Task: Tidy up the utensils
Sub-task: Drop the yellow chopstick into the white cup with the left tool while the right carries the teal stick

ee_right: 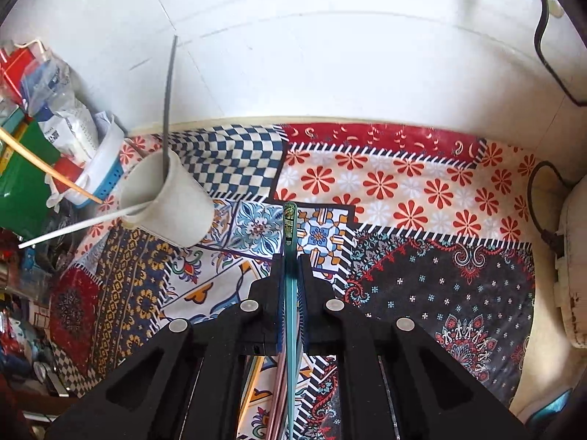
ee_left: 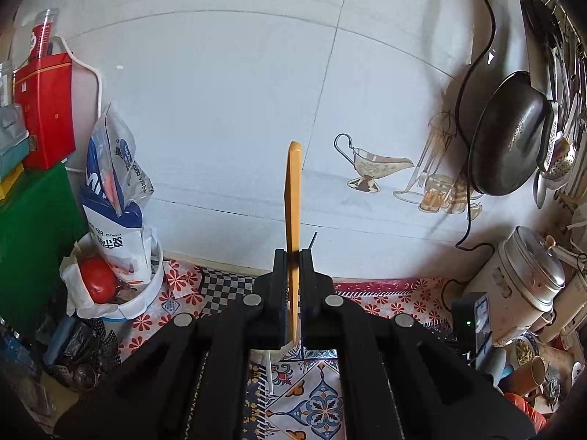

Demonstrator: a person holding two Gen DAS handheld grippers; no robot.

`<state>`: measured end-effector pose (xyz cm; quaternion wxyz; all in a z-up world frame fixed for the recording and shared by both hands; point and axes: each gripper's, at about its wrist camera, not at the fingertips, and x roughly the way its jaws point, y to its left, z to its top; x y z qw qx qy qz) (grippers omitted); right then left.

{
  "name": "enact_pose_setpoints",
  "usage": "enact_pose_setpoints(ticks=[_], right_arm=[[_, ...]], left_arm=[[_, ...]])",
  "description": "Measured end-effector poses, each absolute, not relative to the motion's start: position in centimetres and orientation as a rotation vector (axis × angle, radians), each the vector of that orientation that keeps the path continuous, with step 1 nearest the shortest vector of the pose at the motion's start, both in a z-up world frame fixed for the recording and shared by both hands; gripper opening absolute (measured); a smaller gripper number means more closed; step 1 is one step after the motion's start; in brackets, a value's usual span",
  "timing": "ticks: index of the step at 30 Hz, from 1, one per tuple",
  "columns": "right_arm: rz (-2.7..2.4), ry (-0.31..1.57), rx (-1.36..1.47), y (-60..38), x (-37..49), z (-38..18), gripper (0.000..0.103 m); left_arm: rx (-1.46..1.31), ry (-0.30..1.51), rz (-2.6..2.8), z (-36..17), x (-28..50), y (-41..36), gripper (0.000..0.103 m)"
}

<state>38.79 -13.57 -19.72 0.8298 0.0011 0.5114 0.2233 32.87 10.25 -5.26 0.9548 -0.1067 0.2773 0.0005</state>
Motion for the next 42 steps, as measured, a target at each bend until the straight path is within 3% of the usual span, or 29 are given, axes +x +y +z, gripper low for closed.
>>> enact_pose_setpoints(ticks=[20,32,42], right_arm=[[0.588,0.818,0.024,-8.7,38.6,-10.2,0.005],[0.657,0.688,0.037,-6.4,39.4,-5.0,0.003],[0.676,0.748,-0.007,-4.4,40.7,-7.5,0.003]], left_arm=[[-0.223,0.575,0.035,-6.0,34.9,12.2,0.004],[-0.212,0.632,0.053,-9.0,37.9,13.5,0.004],[-0.209,0.723,0.065,-13.1,40.4,13.9,0.004]])
